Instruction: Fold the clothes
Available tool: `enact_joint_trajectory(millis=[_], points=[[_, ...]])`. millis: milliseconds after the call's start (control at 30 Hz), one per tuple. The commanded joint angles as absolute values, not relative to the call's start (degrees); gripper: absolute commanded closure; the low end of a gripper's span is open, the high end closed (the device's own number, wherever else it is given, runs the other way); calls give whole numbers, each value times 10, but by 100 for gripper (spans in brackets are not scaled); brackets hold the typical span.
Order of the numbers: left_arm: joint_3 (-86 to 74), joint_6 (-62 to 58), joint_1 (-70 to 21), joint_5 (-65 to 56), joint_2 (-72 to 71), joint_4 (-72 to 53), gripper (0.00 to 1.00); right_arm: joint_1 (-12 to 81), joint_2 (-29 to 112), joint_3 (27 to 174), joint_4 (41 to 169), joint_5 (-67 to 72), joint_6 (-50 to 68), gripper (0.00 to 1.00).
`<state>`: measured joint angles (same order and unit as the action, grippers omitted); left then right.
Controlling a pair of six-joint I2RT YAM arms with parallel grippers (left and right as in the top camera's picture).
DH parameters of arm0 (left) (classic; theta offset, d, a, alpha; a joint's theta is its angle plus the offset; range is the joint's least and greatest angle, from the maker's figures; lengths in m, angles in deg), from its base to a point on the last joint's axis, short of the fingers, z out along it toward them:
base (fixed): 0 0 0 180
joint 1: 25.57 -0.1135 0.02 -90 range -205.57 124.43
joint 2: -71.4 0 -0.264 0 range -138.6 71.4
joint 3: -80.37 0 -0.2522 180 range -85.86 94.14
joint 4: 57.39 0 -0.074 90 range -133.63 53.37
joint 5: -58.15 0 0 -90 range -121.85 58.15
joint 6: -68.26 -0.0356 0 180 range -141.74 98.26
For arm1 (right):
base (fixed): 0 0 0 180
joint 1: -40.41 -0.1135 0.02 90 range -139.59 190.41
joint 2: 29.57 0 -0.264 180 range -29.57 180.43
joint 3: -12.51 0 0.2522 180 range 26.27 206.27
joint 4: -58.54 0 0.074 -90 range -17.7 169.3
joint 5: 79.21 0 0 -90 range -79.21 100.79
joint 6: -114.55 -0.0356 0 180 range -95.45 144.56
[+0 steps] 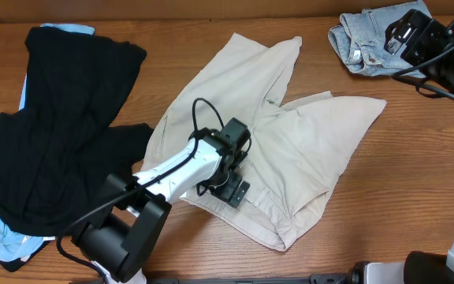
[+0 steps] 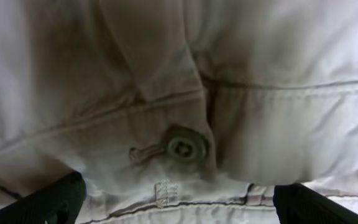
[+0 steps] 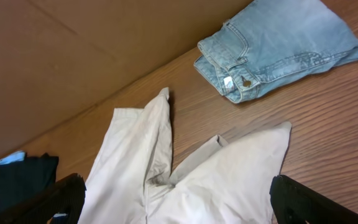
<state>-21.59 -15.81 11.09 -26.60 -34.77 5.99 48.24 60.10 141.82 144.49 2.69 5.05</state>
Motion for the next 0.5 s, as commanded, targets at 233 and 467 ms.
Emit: enact_joint_trajectory(millis=[233, 467], points=[[-305, -122, 63, -385, -361, 25, 0, 483, 602, 1409, 1448, 21, 50, 1], [-356, -123, -27, -537, -361, -7, 0, 483, 606, 1347, 1411, 21, 50, 0]])
